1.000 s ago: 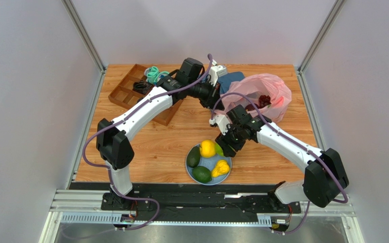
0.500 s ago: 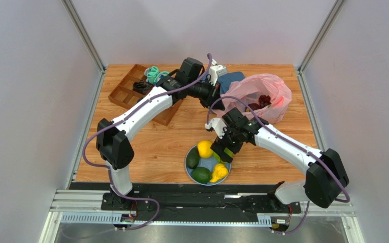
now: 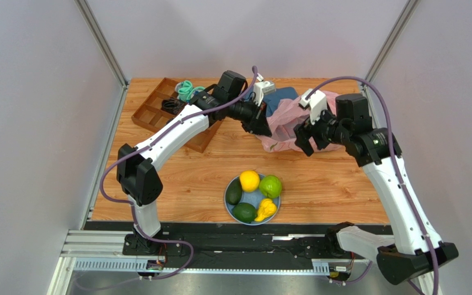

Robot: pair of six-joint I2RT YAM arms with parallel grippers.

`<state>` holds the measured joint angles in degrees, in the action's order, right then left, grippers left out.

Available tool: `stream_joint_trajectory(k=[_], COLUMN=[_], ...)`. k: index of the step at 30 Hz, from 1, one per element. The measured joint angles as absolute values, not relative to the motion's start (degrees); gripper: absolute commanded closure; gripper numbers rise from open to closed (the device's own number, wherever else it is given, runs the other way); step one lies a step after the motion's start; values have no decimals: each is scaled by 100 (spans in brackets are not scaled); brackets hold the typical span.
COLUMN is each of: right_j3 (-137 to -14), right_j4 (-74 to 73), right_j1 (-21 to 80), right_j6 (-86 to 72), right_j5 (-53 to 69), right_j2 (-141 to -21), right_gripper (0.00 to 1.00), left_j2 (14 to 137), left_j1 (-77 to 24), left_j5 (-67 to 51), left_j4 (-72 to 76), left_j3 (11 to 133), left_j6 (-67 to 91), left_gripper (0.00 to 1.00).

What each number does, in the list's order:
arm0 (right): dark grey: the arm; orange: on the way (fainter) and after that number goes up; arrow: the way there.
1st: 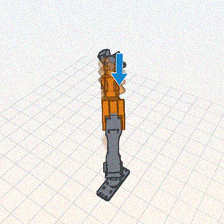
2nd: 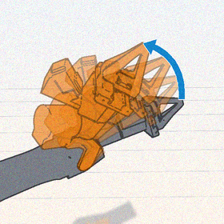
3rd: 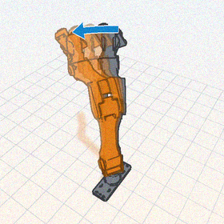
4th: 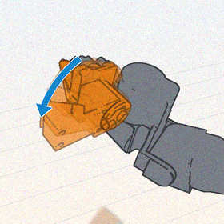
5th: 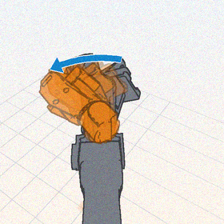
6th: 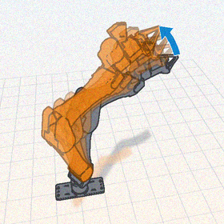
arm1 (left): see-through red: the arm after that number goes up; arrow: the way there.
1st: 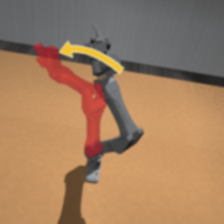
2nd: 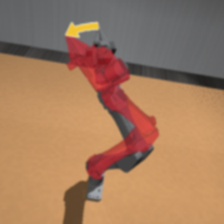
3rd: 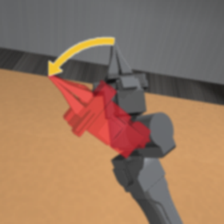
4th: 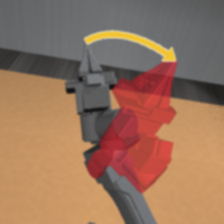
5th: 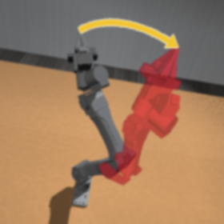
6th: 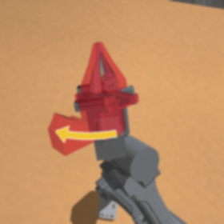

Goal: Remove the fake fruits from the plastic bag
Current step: Take out the fake fruit from the plastic bag.

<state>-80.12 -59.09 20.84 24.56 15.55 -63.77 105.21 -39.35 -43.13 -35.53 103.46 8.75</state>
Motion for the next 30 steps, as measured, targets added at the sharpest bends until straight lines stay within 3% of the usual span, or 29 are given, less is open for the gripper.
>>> stream_joint_trajectory(k=[8, 15, 25, 30], right_j3=[-7422, -5798, -6525, -7076], right_j4=[-4211, -3828, -3092, -2738], right_j1=[1551, 1302, 788, 740], right_j6=[2058, 1730, 1251, 1155], right_j5=[1306, 738, 617, 497], right_j2=[-7826, -8219, -8764, -9655], right_gripper=[39, 39, 24, 8], left_j2=[10521, 10521, 10501, 10501], left_j1=[-3935, -3935, -3938, -3942], left_j5=[-4357, -4023, -3837, -3868], left_j4=[-4080, -4224, -4228, -4230], left_j3=[10346, 10280, 10276, 10278], left_j6=[-49, -381, -552, -552], left_gripper=[100, 100, 100, 100])
